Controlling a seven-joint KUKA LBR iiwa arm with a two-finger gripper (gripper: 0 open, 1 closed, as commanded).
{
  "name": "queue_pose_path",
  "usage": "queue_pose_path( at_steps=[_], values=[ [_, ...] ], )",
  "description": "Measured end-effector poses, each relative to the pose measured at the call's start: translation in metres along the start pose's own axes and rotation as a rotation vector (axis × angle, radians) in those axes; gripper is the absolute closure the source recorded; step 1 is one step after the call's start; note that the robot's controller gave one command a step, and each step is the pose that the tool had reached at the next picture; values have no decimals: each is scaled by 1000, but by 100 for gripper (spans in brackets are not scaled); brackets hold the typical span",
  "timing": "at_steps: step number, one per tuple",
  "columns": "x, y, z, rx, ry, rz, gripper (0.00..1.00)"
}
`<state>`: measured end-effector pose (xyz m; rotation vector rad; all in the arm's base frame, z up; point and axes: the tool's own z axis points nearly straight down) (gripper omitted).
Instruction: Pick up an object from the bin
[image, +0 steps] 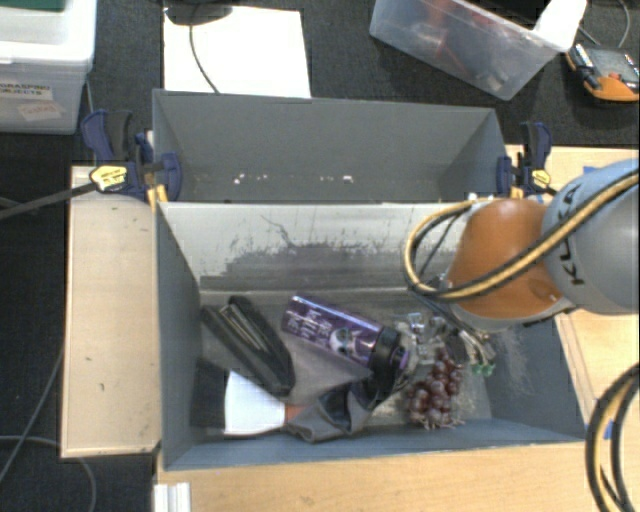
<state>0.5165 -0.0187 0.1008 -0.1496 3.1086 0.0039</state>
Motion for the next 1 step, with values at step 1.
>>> queue_pose_path(
  at_steps=[1],
  values=[
    [-3, 3, 32, 1, -16, 18, 100]
  ],
)
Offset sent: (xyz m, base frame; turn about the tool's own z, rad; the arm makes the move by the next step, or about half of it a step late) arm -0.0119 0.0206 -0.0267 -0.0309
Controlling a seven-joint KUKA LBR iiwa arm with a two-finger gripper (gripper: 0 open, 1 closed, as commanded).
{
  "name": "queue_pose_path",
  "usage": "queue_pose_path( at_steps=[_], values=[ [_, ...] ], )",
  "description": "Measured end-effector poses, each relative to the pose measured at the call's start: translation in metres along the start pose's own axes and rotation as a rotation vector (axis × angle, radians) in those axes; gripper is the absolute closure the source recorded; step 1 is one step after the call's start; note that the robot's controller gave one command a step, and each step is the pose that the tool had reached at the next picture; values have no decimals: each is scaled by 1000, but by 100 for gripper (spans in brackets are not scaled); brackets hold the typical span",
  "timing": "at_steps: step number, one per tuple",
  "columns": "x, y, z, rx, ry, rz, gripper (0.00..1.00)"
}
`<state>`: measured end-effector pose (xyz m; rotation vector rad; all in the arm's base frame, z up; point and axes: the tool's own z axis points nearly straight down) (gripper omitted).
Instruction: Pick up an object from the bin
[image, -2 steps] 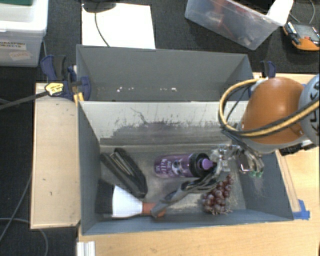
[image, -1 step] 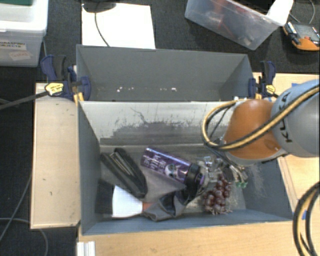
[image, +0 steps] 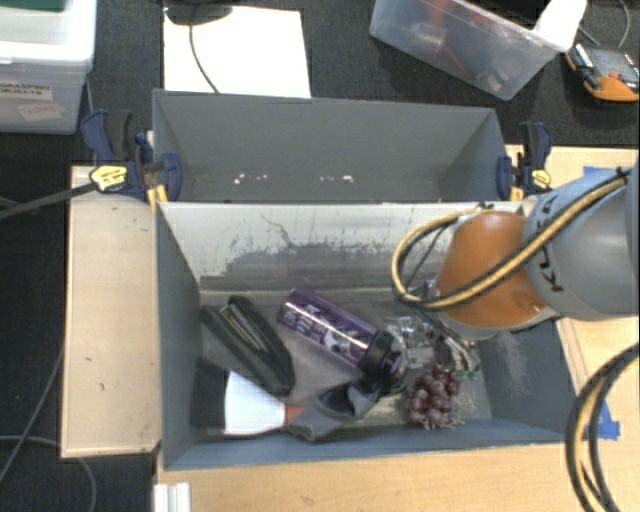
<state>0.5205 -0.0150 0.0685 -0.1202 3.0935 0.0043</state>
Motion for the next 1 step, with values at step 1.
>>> queue_pose_path(
  at_steps=[1],
  values=[
    [5, 6, -3, 1, -2, -6, 100]
  ],
)
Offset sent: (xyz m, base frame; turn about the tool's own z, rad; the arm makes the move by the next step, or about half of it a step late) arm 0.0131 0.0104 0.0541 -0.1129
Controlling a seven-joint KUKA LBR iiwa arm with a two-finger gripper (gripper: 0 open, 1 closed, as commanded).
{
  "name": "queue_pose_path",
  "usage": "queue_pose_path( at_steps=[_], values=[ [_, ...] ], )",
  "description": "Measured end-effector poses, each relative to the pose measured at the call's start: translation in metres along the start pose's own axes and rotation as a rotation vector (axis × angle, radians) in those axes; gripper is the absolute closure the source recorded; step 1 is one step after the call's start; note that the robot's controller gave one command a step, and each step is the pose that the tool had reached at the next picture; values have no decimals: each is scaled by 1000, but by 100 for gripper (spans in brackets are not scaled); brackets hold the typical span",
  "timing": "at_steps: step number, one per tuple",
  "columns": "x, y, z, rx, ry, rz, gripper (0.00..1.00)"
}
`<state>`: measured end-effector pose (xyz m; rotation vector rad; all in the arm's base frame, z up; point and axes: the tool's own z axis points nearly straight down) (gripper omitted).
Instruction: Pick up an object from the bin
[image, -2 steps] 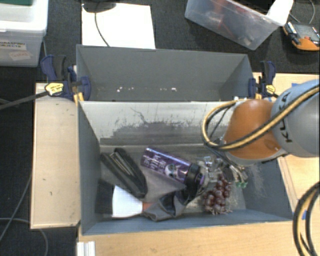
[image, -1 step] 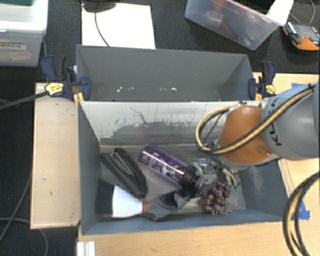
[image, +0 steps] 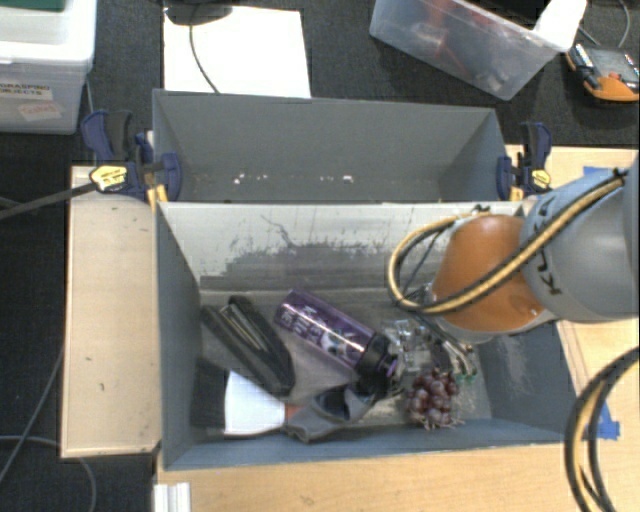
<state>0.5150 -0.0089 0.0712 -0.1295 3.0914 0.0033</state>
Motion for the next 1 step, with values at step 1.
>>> queue_pose_path(
  at_steps=[1],
  values=[
    [-24, 3, -53, 1, -7, -106, 100]
  ],
)
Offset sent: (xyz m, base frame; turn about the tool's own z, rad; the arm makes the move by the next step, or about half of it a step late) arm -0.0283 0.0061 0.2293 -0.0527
